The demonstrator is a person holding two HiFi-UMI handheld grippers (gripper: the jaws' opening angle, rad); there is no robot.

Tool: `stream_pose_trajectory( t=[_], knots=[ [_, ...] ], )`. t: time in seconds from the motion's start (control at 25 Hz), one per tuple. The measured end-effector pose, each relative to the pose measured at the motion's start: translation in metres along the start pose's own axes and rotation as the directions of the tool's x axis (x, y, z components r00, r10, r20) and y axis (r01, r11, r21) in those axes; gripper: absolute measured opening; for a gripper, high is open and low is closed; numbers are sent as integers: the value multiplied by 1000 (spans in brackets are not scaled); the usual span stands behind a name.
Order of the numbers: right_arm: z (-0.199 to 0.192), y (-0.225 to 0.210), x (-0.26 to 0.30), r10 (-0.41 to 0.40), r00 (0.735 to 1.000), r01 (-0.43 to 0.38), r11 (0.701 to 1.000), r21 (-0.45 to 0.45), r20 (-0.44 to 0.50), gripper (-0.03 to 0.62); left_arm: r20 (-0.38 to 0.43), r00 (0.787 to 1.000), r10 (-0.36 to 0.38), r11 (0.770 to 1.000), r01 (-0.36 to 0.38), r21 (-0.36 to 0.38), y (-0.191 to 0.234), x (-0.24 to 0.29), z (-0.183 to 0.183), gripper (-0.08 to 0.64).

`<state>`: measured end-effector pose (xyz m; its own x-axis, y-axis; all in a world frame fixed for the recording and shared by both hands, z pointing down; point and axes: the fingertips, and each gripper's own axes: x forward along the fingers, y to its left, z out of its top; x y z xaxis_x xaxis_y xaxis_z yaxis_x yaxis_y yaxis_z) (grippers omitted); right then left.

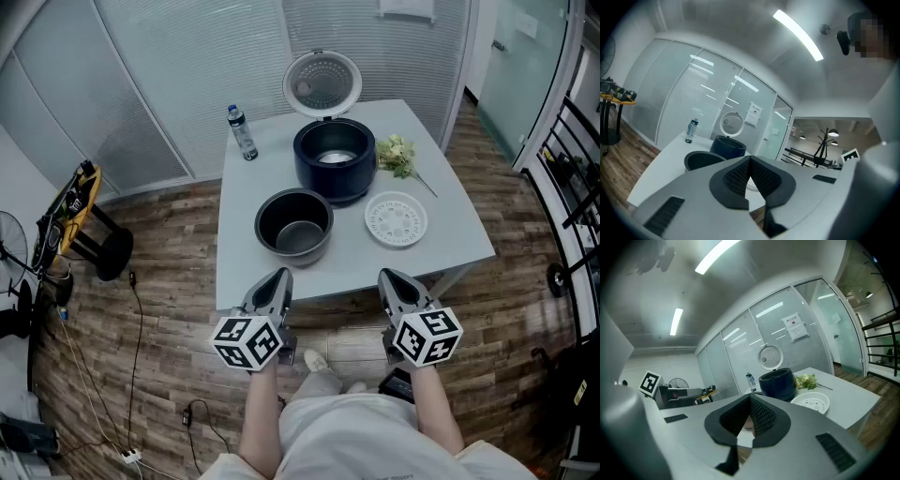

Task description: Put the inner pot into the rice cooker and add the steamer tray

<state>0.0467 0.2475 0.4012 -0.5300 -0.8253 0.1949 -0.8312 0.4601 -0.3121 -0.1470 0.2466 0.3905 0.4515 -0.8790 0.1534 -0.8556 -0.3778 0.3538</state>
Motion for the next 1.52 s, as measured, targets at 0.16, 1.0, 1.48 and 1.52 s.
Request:
stream_pose_trajectory(
  t=[0.16, 1.0, 1.48, 1.52],
  knots=[
    [-5, 2, -3, 4, 1000, -4, 1000, -4, -14, 17, -13, 1000, 14, 1000, -14, 5, 5, -3, -4, 9],
    [-32, -1, 0, 145, 983, -133, 985, 106, -109, 224, -53, 998, 35, 996, -39, -84, 29, -9, -24, 264],
    [-46, -38, 105, 190, 953, -155, 975, 161, -236, 224, -85, 982, 168, 973, -179, -142, 128, 49, -26, 264],
    [-46, -43, 119, 194, 949, -155, 974, 167, -249, 223, -87, 979, 183, 969, -195, -150, 141, 55, -24, 264]
  ],
)
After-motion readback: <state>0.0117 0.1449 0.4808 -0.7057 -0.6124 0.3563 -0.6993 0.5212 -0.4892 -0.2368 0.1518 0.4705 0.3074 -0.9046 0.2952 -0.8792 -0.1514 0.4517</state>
